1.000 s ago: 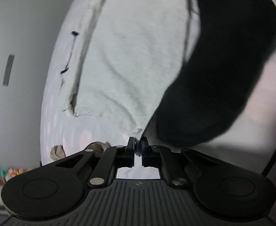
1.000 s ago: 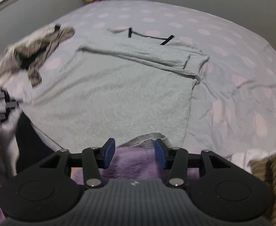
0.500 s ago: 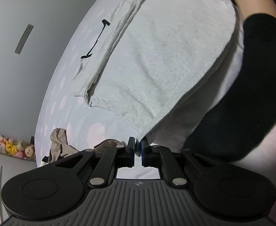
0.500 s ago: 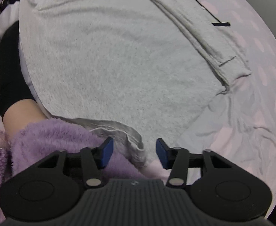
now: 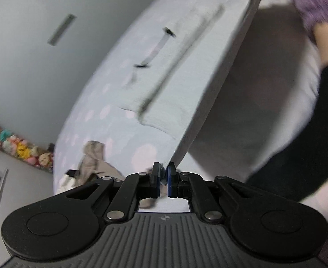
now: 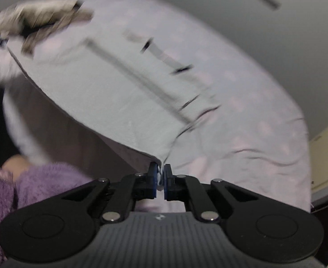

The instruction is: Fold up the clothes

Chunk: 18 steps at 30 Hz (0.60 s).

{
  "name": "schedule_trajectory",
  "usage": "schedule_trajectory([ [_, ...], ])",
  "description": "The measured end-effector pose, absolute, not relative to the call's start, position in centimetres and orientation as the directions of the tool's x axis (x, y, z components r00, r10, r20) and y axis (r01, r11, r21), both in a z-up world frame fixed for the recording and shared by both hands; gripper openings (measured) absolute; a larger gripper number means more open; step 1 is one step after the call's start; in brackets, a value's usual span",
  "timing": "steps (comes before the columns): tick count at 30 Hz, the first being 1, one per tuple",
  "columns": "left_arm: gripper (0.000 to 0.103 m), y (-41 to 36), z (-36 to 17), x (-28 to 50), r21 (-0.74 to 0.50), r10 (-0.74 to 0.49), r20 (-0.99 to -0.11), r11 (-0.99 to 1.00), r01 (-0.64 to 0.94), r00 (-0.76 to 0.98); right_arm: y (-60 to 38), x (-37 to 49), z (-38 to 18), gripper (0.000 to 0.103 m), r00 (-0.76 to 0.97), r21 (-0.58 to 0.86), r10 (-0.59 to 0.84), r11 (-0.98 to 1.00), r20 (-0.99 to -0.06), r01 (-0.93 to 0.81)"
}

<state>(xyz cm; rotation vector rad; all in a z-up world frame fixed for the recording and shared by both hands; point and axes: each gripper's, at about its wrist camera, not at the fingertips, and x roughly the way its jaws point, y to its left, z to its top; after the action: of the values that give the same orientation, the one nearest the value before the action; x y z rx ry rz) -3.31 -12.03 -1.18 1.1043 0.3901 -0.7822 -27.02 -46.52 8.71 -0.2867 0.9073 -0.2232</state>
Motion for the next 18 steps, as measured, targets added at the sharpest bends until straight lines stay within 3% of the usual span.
schedule_trajectory([
  [11, 0.004, -11.9, 7.4, -5.1, 0.667, -0.439, -0.466, 0.396, 0.631, 0.768, -44.3, -31.8, 14.4, 0.006, 0.751, -0.394, -0.435, 0.884, -0.497, 0.251],
  [18, 0.004, -10.9, 10.8, -8.6, 0.695, -0.471, -0.411, 0.392, 0.602, 0.781, -42.9, -35.7, 17.2, 0.006, 0.779, -0.348, -0.432, 0.891, -0.455, 0.291],
])
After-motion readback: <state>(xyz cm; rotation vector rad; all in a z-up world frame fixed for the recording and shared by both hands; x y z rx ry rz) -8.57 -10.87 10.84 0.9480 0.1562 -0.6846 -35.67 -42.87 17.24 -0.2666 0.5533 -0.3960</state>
